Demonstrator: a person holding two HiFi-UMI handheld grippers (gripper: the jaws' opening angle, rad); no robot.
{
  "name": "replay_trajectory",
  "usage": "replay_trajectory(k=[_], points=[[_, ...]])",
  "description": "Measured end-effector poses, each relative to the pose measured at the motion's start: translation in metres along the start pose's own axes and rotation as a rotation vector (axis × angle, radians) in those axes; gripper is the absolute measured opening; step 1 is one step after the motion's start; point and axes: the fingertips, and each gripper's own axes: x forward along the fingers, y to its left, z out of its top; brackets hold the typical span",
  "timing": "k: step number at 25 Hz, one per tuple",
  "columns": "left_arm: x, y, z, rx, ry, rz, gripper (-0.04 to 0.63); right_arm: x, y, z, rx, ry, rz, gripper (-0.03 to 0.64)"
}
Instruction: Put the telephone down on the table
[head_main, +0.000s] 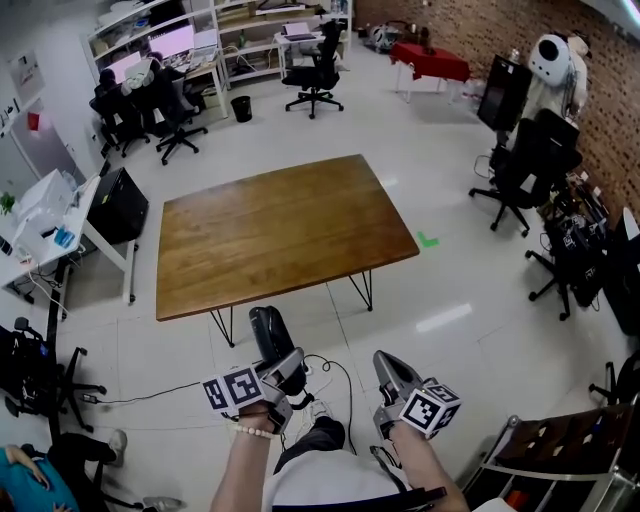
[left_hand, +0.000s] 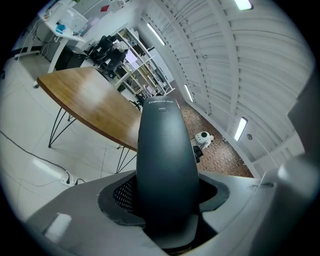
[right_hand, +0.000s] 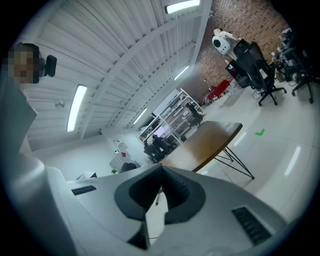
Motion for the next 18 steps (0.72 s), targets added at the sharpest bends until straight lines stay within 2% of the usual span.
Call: replay_trajectory(k=[7, 18], points=[[0.034, 0.013, 0.045, 0.001, 0.012, -0.018, 0.296, 0.042, -0.011, 0.024, -0.002, -0.02, -0.021, 0.004], [0.061, 0.03, 0.086, -0.015, 0.016, -0.039, 0.296, 0.097, -0.008, 0.054, -0.043, -0.025, -0.018, 0.003]])
